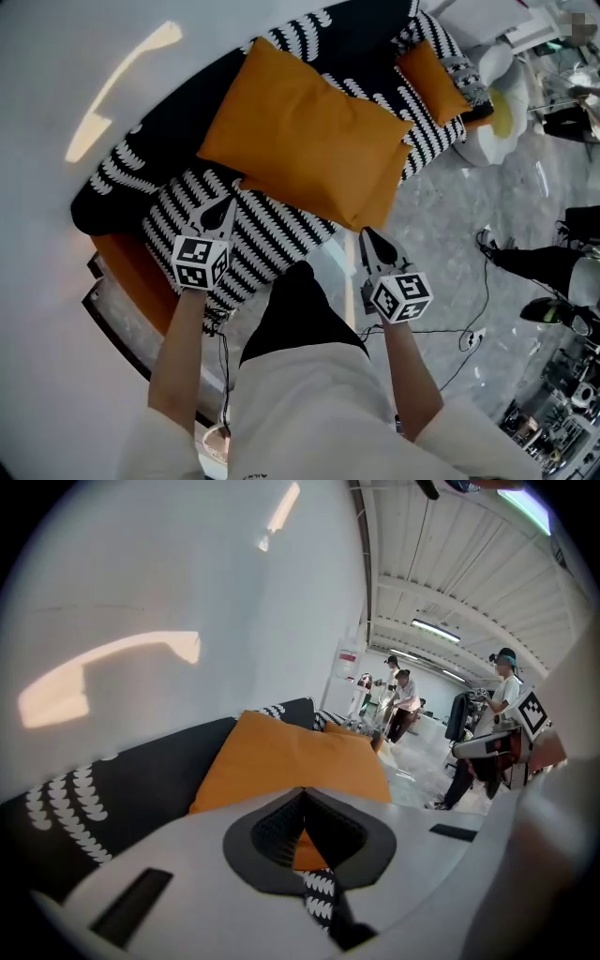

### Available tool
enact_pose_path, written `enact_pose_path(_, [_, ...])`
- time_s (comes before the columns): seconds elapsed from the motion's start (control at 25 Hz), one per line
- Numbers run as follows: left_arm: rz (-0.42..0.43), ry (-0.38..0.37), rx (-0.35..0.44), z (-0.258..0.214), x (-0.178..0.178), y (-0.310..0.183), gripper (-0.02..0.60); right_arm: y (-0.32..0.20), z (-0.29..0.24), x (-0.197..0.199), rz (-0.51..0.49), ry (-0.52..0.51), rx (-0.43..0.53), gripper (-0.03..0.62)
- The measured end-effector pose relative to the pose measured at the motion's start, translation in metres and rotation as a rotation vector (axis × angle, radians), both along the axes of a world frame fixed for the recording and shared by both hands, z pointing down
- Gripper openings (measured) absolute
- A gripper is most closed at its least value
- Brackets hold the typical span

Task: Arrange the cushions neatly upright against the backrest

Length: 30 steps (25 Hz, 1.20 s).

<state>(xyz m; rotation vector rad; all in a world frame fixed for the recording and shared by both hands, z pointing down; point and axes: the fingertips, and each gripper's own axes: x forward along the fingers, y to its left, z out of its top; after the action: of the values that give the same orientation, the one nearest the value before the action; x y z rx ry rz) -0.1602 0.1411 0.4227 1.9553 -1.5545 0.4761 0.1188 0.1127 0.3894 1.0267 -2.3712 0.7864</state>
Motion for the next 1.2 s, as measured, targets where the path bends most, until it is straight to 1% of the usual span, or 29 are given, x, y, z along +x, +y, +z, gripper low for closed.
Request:
enact_pose_path(0.24, [-0.004, -0.015, -0.049, 0.025, -0.01, -0.02, 0.018, -0.024, 0.04, 0.0, 0.014, -0.019, -0.053, 0.023])
enact_pose_path(0.44, [0.006, -0.045, -0.063, 0.037, -0.024, -0.037, 0.018, -0.036, 0.066, -0.002, 0.031, -0.001, -0.083, 0.023])
enact_pose_path(0.52, [0.015, -0.054, -0.064, 0.049, -0.032, -0.04, 0.018, -0.035, 0.075, -0.004, 0.041, 0.011, -0.087, 0.023])
enact_pose_path(0.72, [0.011, -0.048, -0.055, 0.089, -0.055, -0.062, 0.018, -0.045, 0.1, -0.001, 0.066, 0.058, -0.076, 0.023])
enact_pose_path(0.88, [0.01, -0.056, -0.065, 0.109, -0.088, -0.068, 0.018, -0.051, 0.104, -0.008, 0.134, 0.072, -0.049, 0.023])
enact_pose_path(1.0, [0.008, -0.074, -0.073, 0.131, -0.107, -0.069, 0.018, -0.051, 0.118, -0.008, 0.183, 0.09, -0.038, 0.023])
enact_pose_path(1.2, [0.005, -0.117, -0.094, 0.169, -0.123, -0.062, 0.018, -0.043, 0.147, 0.012, 0.229, 0.136, -0.024, 0.023])
